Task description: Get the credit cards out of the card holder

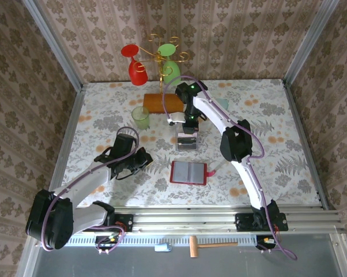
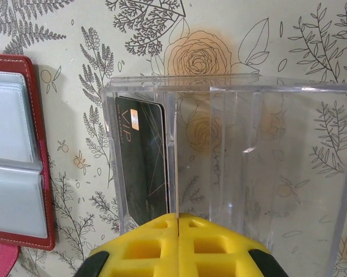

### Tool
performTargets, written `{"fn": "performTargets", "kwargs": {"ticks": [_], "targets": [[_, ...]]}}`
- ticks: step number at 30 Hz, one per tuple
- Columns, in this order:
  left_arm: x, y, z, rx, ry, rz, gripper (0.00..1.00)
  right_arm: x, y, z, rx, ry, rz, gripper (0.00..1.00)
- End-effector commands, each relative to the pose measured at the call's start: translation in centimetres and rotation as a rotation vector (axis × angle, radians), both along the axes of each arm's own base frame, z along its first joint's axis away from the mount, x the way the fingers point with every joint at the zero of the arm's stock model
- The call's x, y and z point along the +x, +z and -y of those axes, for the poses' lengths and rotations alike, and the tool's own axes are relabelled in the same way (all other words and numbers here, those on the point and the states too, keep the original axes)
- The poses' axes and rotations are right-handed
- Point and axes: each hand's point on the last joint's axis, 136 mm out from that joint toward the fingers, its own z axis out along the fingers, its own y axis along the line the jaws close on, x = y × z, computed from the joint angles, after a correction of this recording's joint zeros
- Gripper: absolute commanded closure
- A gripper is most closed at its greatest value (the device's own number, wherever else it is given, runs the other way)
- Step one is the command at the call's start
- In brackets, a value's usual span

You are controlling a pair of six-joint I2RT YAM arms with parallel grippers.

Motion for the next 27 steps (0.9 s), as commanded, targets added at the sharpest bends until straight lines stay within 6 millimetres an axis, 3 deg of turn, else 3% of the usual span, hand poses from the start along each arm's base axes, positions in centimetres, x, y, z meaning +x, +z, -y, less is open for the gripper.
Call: {"fn": "performTargets", "kwargs": {"ticks": [1,5,7,15,22,27], "targets": [[-0.3,-0.1,-0.6,0.018,0.011,-0.006,0.96,-1.3,-1.1,0.3,-0.008,0.009,-0.091,1.0],[-0.5,-0.1,-0.9,0.021,0.024,-0.006,0.96,-1.2,-1.5,0.3,-0.01,0.005,-0.094,1.0],[-0.5,0.0,-0.9,0.018,0.026,-0.002,0.96,-1.0,-1.2,0.3,-0.006,0.001,-0.085,0.94],[-0.4,0.0,-0.8,0.015,0.025,0.003,0.96,0.6,3.5,0.0,0.056,-0.039,0.046,0.7],[0.1,-0.6,0.1,-0.014,0.001,-0.004,0.96,0.3,6.8,-0.1,0.095,-0.122,0.091,0.68],[0.4,-0.9,1.0,-0.027,-0.027,-0.008,0.96,-0.3,8.0,-0.4,0.119,-0.249,0.106,0.68]]}}
